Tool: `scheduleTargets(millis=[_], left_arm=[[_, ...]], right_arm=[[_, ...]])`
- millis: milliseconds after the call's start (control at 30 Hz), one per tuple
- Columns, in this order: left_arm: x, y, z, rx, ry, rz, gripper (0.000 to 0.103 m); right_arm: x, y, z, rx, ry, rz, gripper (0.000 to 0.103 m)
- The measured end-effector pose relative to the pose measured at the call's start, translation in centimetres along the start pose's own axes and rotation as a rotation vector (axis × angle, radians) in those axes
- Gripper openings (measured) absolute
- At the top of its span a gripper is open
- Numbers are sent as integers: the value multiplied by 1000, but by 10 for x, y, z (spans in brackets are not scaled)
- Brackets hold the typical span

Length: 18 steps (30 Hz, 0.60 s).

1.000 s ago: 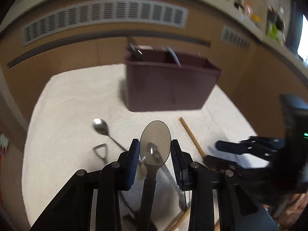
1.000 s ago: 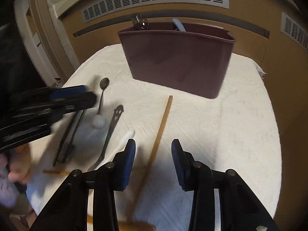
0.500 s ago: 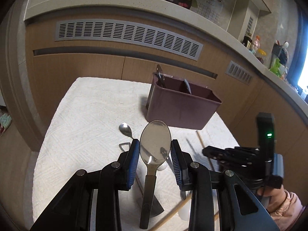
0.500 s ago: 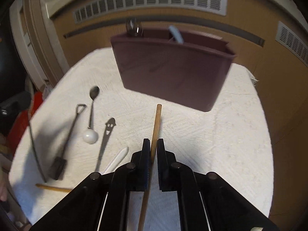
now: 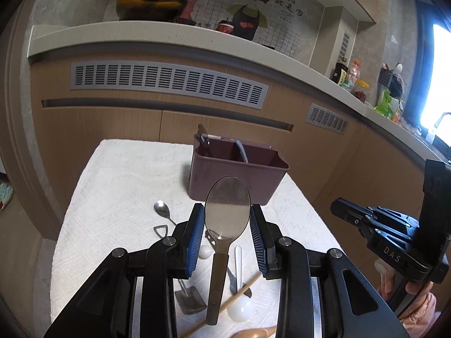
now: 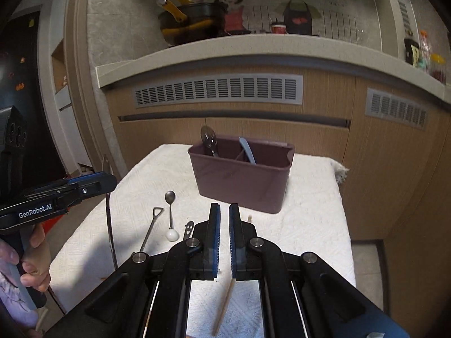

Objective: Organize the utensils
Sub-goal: 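Lift the chopstick and steel spoon and carry both above the maroon holder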

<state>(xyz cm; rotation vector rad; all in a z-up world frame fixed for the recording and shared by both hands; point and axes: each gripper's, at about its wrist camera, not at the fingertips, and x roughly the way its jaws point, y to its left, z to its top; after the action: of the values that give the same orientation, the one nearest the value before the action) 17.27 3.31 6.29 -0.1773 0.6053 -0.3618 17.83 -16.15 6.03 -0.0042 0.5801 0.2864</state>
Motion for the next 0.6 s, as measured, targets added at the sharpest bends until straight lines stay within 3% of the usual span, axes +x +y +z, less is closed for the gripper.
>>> scheduleTargets(millis=[167,233,300,367,600], left_arm=[[-4,-4,5,12,-12,4,34],[-5,-3,6,10,-14,8,34],[-6,-1,6,2,-15,12,34],[-5,0,6,-6,-9,7,34],[-1,5,3,-16,6,2,34]], right_arm=[[-2,1,0,-40,-5,-29,5],[9,-6,-3,-19,39,-23,5],[25,-14,-9,4,105,4,12],[48,-24,-20,41,176,15,26],[117,-21,-51,32,348,-12,26]])
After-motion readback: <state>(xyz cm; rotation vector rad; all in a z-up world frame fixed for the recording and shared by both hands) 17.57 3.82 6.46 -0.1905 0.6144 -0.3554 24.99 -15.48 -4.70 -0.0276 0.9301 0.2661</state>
